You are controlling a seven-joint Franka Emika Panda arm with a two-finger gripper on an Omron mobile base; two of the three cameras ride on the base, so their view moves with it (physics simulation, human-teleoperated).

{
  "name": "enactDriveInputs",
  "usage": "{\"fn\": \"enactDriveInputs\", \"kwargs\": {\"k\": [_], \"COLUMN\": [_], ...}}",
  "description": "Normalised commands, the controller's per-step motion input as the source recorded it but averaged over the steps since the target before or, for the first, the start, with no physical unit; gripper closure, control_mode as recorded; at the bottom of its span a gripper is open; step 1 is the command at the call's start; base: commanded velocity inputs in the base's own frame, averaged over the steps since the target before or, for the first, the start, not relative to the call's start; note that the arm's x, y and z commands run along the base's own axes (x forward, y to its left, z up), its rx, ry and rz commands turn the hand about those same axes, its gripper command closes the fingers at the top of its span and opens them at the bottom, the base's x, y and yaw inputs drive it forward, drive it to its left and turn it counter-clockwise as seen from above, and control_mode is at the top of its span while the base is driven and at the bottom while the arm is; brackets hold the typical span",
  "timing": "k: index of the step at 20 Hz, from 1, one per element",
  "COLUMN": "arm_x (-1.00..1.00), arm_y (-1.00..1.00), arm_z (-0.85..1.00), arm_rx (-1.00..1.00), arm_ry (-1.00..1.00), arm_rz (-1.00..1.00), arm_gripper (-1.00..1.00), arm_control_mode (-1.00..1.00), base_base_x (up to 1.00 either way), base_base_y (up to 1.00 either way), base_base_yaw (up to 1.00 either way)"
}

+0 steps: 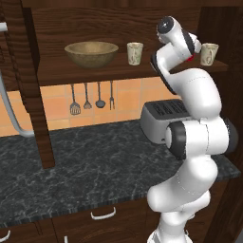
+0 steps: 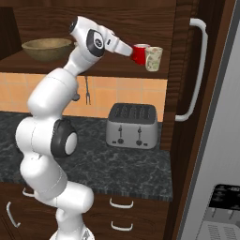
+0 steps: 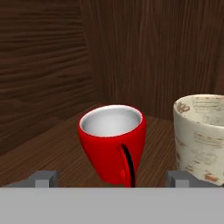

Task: Gather all objects into one cabinet and sort the glasses and bowls to opposite sides.

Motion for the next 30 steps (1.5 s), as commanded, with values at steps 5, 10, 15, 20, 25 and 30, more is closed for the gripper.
{"fn": "enactDriveInputs", "kwargs": {"k": [5,10,15,20,25,30], "arm_x": [-0.15,-0.28,-0.32,-0.27,-0.1,-0.11], "arm_y": [0.45,0.62,0.57,0.38,0.29,0.58], "arm_z": [0.06,0.0,0.0,0.01,0.0,0.01], "arm_rx": [0.0,0.0,0.0,0.0,0.0,0.0], "arm_ry": [0.05,0.06,0.06,0.1,0.07,0.0], "arm_rz": [0.21,0.24,0.23,0.23,0.19,0.03], "arm_gripper": [-1.0,-1.0,-1.0,-1.0,-1.0,-1.0], "arm_control_mode": [-1.0,-1.0,-1.0,-1.0,-1.0,-1.0], "base_base_x": [0.0,0.0,0.0,0.0,0.0,0.0], "base_base_y": [0.0,0.0,0.0,0.0,0.0,0.0], "base_base_yaw": [0.0,0.0,0.0,0.0,0.0,0.0]}}
